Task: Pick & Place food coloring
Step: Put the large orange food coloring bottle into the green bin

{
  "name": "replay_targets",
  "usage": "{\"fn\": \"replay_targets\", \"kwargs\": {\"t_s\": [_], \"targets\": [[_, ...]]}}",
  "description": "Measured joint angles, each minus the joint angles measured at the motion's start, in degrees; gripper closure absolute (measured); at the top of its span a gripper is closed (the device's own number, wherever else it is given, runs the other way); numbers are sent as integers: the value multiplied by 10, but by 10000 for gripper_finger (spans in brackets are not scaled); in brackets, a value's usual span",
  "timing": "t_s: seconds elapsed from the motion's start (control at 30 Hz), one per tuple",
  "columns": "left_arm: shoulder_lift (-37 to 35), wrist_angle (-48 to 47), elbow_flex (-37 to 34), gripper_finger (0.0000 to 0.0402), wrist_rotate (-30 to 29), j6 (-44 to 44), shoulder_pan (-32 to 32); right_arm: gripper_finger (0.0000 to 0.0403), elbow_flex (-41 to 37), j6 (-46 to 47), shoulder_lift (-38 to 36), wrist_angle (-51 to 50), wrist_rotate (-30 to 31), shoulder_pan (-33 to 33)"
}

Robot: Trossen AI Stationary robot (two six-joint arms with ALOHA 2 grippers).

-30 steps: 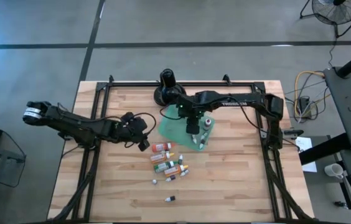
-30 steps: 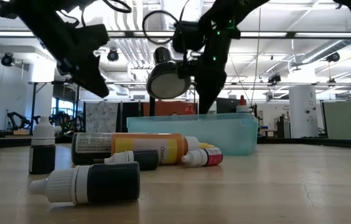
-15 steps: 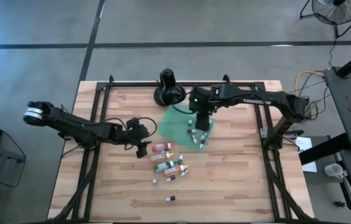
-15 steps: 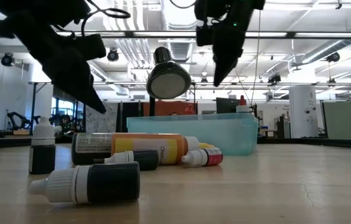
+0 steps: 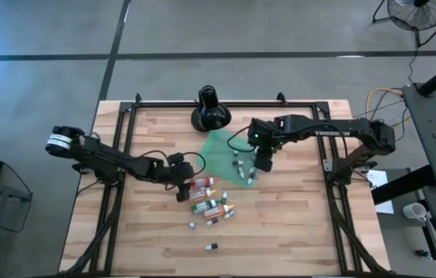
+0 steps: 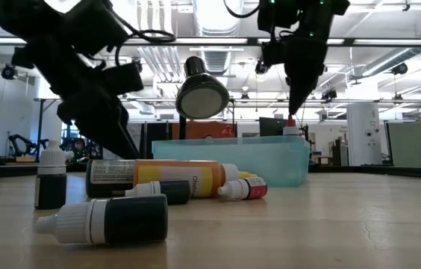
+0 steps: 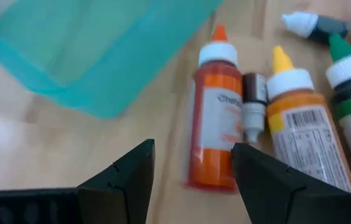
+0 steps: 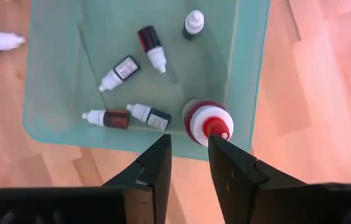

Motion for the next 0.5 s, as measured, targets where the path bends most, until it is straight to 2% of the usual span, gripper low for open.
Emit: {"fn": "replay_targets", "kwargs": {"t_s": [0.13, 0.5], "targets": [[32, 30, 0, 216, 24, 2, 0, 303, -9, 15, -8, 15, 0, 1], [70, 51, 0, 216, 22, -7, 0, 307, -16, 17, -9, 40, 0, 1]]}}
